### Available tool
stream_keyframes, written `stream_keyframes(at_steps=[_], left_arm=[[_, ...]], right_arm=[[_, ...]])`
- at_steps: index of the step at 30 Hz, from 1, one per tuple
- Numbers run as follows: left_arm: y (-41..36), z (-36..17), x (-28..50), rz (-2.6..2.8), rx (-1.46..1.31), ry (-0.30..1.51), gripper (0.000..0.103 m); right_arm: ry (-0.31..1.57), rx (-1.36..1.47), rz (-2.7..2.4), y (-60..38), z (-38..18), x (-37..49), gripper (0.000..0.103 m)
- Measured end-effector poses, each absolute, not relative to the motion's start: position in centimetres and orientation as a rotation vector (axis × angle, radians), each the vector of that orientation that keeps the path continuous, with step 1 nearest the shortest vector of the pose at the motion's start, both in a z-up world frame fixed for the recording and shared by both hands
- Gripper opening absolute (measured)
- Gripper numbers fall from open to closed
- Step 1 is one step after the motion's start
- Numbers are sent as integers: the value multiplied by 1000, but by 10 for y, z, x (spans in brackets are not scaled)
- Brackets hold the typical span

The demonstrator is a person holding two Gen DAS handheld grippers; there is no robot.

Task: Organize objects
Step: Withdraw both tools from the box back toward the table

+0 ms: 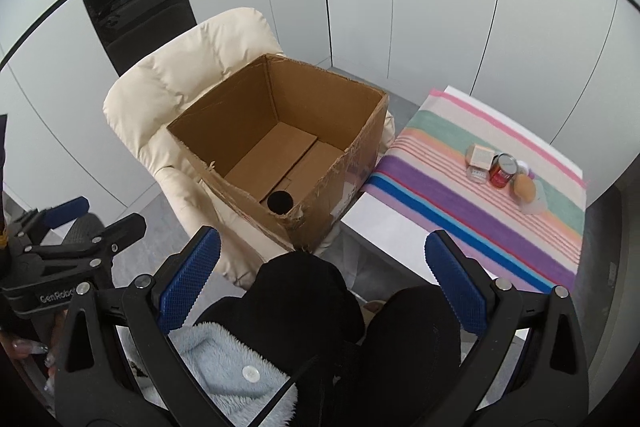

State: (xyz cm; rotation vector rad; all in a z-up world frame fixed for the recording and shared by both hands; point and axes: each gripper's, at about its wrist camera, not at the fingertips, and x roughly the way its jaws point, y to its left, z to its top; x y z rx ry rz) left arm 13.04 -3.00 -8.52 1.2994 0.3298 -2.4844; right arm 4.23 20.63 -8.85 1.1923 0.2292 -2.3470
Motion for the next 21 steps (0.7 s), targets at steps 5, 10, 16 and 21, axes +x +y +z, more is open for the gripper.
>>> stream_keyframes(at_steps=[5, 10, 16, 21], left_arm=[[-20, -71, 139, -2506, 1268, 257, 101], [-6, -66, 138, -2558, 1287, 266, 101], [5, -64, 133, -2563, 1282, 259, 101], [12, -62, 128, -2598, 1282, 269, 101]], right_arm=[[245, 1147, -2359, 207, -72, 67, 103], [272, 1094, -2385, 210, -59, 82, 103], [264, 1088, -2384, 217, -57, 86, 103], [232, 1098, -2398, 227, -57, 82, 103]])
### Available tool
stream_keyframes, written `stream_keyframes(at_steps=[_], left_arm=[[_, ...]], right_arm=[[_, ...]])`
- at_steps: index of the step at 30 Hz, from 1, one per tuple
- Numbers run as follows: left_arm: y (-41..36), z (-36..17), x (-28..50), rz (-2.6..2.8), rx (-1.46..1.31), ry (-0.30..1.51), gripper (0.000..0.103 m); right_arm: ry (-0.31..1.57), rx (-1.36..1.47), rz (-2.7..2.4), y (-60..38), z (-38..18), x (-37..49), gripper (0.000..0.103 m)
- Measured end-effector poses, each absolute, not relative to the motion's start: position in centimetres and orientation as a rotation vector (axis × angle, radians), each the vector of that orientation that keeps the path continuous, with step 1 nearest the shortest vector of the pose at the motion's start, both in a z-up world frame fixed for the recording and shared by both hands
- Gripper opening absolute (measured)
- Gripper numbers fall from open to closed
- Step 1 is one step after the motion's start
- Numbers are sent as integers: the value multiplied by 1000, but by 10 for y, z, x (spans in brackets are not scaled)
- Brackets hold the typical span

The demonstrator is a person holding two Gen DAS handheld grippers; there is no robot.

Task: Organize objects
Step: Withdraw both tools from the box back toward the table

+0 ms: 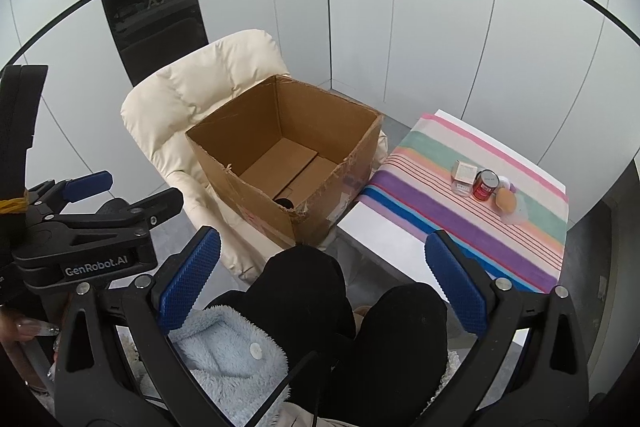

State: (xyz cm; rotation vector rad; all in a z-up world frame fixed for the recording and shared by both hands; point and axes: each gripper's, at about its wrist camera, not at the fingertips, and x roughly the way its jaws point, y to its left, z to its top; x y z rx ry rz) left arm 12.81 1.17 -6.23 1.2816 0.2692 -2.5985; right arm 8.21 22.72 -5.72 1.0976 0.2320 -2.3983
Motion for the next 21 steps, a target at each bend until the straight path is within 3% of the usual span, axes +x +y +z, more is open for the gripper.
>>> stream_keyframes(at_steps=[21], left_arm=[[116, -76, 76, -2810, 1459, 81, 101]], right_arm=[[-9, 1255, -2666, 345, -68, 73, 103]])
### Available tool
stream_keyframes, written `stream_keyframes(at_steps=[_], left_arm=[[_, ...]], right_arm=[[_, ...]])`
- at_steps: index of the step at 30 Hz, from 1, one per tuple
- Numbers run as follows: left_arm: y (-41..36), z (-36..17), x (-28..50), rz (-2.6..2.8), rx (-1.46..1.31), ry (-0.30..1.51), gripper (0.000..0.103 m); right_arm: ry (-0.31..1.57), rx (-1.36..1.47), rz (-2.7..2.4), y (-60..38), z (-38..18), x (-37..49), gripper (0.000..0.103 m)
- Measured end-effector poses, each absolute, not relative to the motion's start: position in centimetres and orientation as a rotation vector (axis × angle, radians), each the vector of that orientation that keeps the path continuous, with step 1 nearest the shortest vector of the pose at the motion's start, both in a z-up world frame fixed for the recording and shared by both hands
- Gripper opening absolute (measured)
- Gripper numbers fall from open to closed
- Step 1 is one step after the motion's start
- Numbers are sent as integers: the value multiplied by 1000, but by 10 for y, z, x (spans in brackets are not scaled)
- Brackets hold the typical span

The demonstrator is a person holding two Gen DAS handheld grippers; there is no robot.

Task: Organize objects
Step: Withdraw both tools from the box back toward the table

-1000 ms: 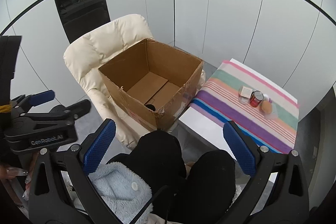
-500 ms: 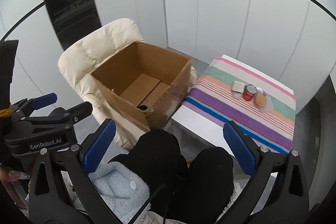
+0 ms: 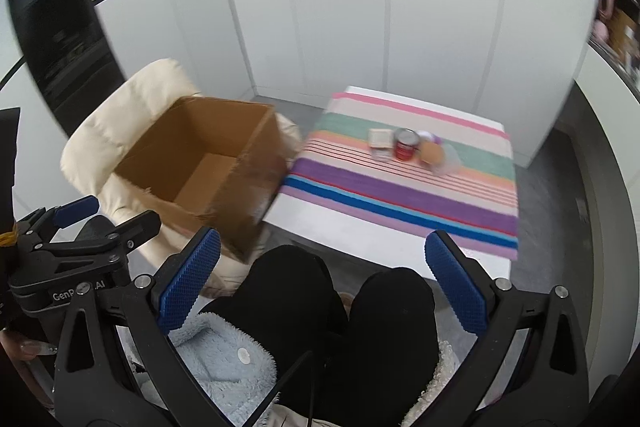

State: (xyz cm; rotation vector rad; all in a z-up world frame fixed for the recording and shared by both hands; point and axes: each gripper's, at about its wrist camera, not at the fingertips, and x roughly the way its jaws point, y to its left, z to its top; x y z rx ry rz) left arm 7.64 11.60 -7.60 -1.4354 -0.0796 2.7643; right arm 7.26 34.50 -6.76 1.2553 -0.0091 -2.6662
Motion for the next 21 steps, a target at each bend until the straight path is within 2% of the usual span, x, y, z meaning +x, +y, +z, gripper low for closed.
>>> stream_keyframes(at_steps=[8, 17, 21], left_arm=[[168, -87, 60, 2646, -1417, 5, 101], [204, -115, 39, 2551, -1469, 21, 100], [212, -124, 27, 2554, -1478, 25, 100]], right_arm=[[-135, 1363, -2783, 408, -82, 77, 103], [-323, 1429, -2826, 464, -104, 74, 103], [-346, 1447, -2857, 482, -116, 66, 103]])
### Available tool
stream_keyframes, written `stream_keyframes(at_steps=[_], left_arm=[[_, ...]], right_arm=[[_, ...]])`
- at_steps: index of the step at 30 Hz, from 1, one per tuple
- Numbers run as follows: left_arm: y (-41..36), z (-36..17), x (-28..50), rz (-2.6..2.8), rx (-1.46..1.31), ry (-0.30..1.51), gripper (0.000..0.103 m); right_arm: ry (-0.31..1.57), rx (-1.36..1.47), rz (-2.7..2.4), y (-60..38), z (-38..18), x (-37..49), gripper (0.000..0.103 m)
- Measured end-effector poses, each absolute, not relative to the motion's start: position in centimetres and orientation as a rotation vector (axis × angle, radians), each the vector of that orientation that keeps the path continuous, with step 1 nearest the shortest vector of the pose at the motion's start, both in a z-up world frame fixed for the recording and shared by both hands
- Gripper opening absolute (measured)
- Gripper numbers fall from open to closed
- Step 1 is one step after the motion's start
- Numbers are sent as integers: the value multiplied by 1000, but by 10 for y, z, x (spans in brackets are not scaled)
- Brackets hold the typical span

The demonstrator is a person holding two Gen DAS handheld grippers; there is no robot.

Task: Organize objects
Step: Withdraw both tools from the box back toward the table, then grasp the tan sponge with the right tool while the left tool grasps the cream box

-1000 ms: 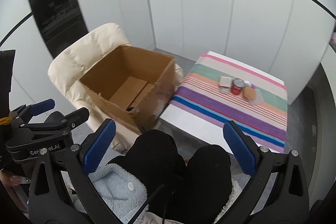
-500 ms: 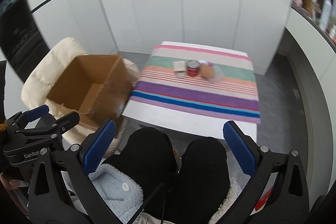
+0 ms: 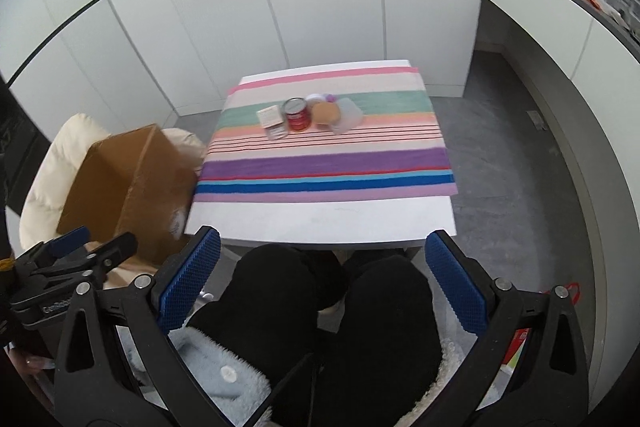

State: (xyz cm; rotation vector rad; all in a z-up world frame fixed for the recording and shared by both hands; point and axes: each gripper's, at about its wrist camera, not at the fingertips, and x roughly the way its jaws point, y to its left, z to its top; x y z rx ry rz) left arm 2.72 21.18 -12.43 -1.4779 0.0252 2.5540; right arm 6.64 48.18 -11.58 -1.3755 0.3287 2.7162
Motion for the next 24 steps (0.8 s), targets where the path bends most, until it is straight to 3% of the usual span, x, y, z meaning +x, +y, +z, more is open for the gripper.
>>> stream_keyframes(at_steps=[11, 19, 24], left_arm=[[236, -160, -45, 2587, -1473, 22, 100], [261, -199, -125, 2659, -1472, 75, 100], [273, -226, -169, 2652, -1496, 83, 100]], right_arm=[[349, -1362, 2676, 516, -156, 14, 103], [388, -1496, 2722, 519, -204, -69, 103], [320, -1536, 2729, 516, -229, -118, 103]])
